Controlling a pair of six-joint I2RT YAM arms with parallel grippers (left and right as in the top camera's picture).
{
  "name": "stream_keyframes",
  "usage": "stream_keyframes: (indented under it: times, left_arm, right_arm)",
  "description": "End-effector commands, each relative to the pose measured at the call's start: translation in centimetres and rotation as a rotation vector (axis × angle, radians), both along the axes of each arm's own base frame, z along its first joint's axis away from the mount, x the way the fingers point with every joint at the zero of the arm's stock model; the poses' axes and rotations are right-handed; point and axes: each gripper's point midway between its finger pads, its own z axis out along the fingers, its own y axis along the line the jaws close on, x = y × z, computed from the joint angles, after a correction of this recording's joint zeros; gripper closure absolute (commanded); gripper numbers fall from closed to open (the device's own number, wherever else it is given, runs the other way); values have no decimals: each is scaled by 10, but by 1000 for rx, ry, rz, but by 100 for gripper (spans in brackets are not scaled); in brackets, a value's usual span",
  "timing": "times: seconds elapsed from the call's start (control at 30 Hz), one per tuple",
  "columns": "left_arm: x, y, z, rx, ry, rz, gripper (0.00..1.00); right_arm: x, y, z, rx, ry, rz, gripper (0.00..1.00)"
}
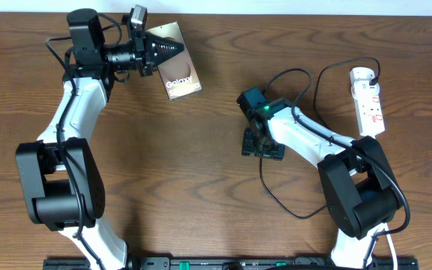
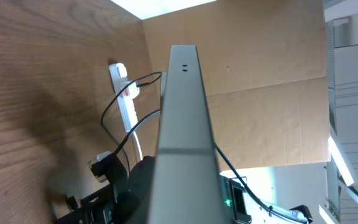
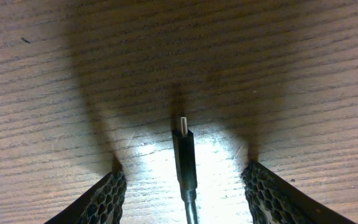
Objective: Plug charger to phone and switch on socket
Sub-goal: 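Grasp the black cable just behind its USB-C plug with the right gripper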
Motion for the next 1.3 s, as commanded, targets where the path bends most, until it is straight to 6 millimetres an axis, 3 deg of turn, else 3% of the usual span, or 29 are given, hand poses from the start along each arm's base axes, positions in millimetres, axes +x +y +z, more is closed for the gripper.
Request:
stream_keyframes:
  times: [0.0,0.13,0.23,0.4,0.63,1.27]
  left_arm:
    - [-5,-1,8,-7,-38,-29,93]
    - [-5,-1,8,-7,-38,-29,93]
    - [-5,-1,8,-7,-38,-29,93]
    - [-5,-1,8,-7,-37,-29,92]
    - [-5,-1,8,-7,-37,-29,93]
    - [-5,-1,8,-7,-38,-29,92]
  right_arm:
    - [-2,2,-2,6,4,-4,41]
    - [-2,2,-2,6,3,-4,49]
    - [-2,2,-2,7,3,-4,60]
    - [-1,3,-2,8,1,-4,63]
    - [-1,3,-2,8,1,-4,76]
    - [-1,3,-2,8,1,-4,83]
